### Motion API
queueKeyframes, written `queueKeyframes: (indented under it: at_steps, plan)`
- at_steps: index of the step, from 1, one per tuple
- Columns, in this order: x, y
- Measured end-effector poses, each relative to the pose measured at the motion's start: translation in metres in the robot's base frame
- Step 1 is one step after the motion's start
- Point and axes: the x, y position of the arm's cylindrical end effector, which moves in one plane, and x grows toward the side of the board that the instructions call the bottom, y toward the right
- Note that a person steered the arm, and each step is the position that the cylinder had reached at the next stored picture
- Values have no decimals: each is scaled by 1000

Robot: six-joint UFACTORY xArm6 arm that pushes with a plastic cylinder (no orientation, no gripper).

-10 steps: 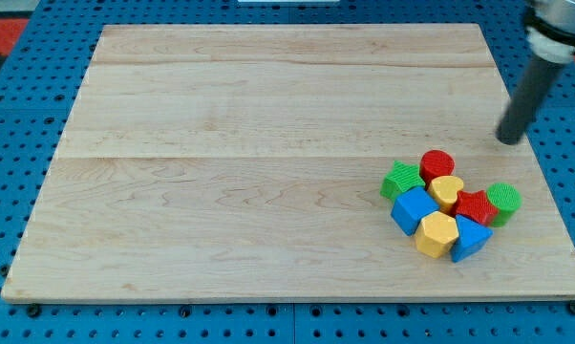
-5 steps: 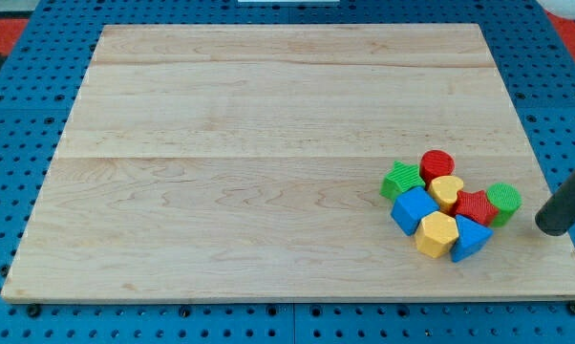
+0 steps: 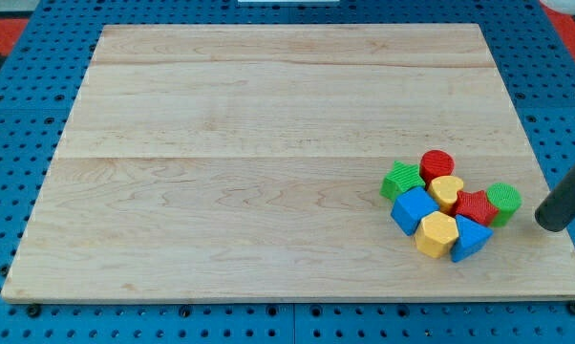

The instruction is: Slightly push the green circle

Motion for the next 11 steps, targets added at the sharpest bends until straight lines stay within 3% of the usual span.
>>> queueKeyframes:
  at_steps: [9,10,11]
  plan:
    - [-11,-53]
    - [-11,-21]
    - [33,-6]
